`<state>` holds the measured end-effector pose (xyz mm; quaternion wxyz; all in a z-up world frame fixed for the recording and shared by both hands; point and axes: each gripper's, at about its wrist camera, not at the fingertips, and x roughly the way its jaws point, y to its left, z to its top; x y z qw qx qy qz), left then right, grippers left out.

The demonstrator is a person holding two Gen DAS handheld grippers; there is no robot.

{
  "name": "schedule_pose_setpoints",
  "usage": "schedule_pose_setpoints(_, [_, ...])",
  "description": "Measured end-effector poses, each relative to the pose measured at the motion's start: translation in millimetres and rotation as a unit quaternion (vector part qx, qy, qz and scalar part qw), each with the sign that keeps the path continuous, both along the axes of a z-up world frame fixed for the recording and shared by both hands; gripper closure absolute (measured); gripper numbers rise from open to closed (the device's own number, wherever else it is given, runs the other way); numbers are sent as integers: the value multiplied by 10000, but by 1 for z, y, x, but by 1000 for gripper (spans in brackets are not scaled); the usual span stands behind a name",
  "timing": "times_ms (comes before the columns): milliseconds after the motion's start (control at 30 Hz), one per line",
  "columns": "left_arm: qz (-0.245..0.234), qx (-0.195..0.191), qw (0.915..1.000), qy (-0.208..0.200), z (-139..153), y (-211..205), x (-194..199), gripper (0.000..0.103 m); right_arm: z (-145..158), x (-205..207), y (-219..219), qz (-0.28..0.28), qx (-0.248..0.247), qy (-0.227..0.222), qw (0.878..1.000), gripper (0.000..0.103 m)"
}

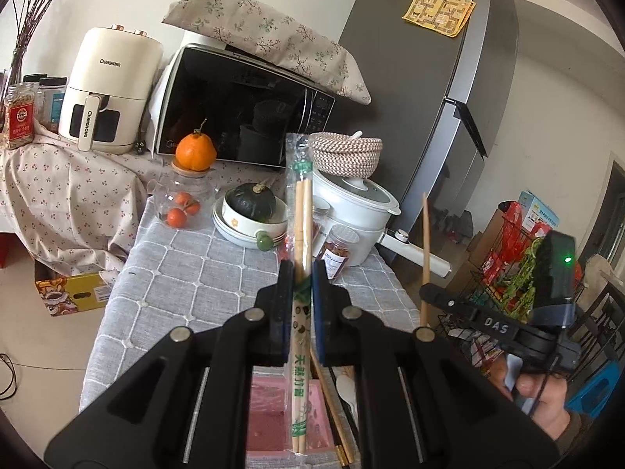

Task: Organize utensils
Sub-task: 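Lift the wrapped chopsticks with the left tool while the right tool grasps a wooden chopstick, then lower both held chopsticks into the pink basket and open both tools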

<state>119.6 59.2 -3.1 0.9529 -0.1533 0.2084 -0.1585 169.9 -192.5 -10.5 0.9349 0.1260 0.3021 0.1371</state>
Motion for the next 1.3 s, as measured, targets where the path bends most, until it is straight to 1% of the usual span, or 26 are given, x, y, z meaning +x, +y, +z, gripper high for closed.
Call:
schedule_pose_setpoints(133, [179, 122, 9998, 8, -8, 0, 6, 93, 9, -8, 15, 13, 139, -425, 9990, 96])
schedule_pose_setpoints(267, [187, 271, 9995, 14, -13, -5, 7, 93, 15, -11, 32, 65, 220, -672, 9975, 96])
schedule_pose_setpoints(333, [164, 363, 9992, 65, -15, -7, 7, 93, 18, -12, 42, 76, 182, -804, 9966, 96])
schedule_pose_setpoints(467, [120, 512, 9985, 155, -23, -10, 8, 93, 16, -14, 54, 179, 126, -926, 9955, 95])
schedule_pose_setpoints(533, [109, 502, 9981, 331, -30, -9, 10, 92, 14, -18, 59, 204, 134, -980, 9949, 95])
schedule_pose_setpoints(633, [72, 385, 9968, 694, -42, -5, 13, 92, 12, -19, 68, 290, 163, -1067, 9937, 95])
schedule_pose_setpoints(767, [89, 128, 9953, 959, -47, 6, 13, 90, 7, -20, 79, 473, 163, -1196, 9916, 95])
schedule_pose_setpoints(833, [131, -83, 9943, 1053, -46, 13, 12, 84, 4, -19, 83, 518, 185, -1176, 9915, 95])
schedule_pose_setpoints(867, [168, -187, 9937, 1095, -45, 17, 11, 78, 2, -19, 84, 536, 196, -1173, 9915, 95])
schedule_pose_setpoints(900, [201, -303, 9929, 1132, -43, 20, 10, 74, 1, -20, 87, 555, 178, -1194, 9911, 95])
schedule_pose_setpoints(933, [223, -438, 9920, 1161, -42, 24, 8, 73, -1, -21, 90, 582, 151, -1229, 9906, 95])
schedule_pose_setpoints(1000, [287, -623, 9901, 1225, -40, 29, 6, 64, -2, -24, 97, 613, 106, -1323, 9893, 95])
schedule_pose_setpoints(1100, [420, -691, 9870, 1387, -41, 36, 5, 60, -5, -26, 106, 685, 70, -1380, 9880, 95])
schedule_pose_setpoints(1167, [520, -711, 9844, 1523, -44, 41, 7, 60, -9, -27, 111, 763, 30, -1383, 9874, 95])
schedule_pose_setpoints(1300, [622, -825, 9784, 1792, -49, 51, 10, 60, -23, -25, 126, 1031, -311, -1118, 9879, 95])
